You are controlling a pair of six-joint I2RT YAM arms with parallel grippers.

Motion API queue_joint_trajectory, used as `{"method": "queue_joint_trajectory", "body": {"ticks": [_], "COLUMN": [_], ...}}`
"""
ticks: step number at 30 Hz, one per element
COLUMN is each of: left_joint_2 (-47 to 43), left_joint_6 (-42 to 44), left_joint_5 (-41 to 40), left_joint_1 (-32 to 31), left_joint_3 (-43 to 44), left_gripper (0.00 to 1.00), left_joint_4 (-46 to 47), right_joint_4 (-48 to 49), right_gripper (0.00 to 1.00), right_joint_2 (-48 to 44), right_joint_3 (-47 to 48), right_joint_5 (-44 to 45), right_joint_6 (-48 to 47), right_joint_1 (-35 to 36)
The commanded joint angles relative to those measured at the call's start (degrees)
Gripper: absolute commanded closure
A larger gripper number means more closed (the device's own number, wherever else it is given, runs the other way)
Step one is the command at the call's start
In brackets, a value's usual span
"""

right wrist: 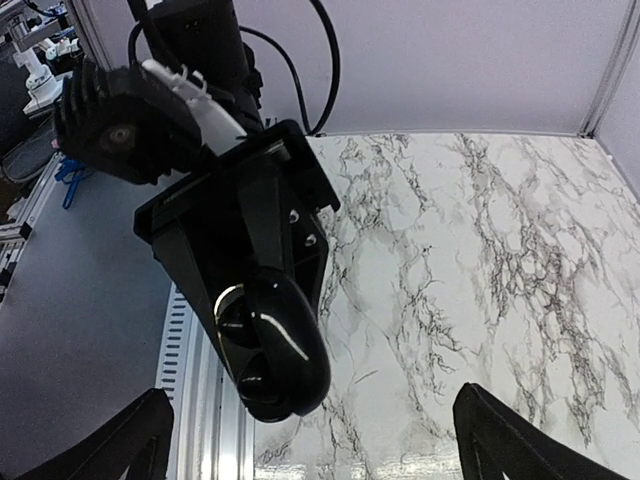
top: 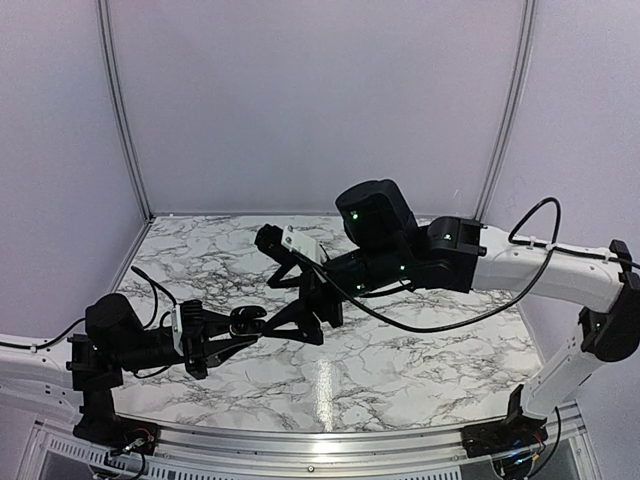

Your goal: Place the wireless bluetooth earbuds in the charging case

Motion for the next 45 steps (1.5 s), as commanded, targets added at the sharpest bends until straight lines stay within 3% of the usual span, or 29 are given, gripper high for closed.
{"method": "queue_joint_trajectory", "body": {"ticks": [1, 13, 24, 32, 41, 45], "left_joint_2": [0.12, 1.44, 1.79, 2.77, 7.65, 11.68], "left_joint_6": [-2.2, -2.57, -3.54, -5.35, -23.01, -29.19], "left_joint_5": [0.61, 1.0, -1.27, -3.05, -15.6, -13.2], "left_joint_1": [0.78, 0.87, 1.6, 2.57, 10.26, 15.76], "left_joint_3": [1.93, 2.43, 2.67, 2.96, 6.06, 8.48], "left_gripper": [1.0, 1.0, 1.0, 1.0, 1.0, 1.0], "left_joint_4": [2.99, 3.59, 3.98, 4.66, 1.41, 0.16], "right_joint_4": [2.93, -0.38, -3.52, -2.05, 10.25, 14.91], "right_gripper": [0.03, 0.09, 0.27, 0.28, 0.2, 0.18], "right_joint_2": [-2.01, 2.27, 1.51, -0.27, -7.04, -9.43], "right_joint_3": [-1.7, 2.71, 3.26, 1.31, -7.61, -11.8], "right_joint_5": [-5.55, -7.09, -8.33, -6.77, -6.14, -3.46], "right_joint_6": [-1.82, -5.26, -8.48, -7.19, 0.83, 3.23], "right_joint_1": [-0.17, 2.39, 5.49, 5.07, -2.84, -5.52]}}
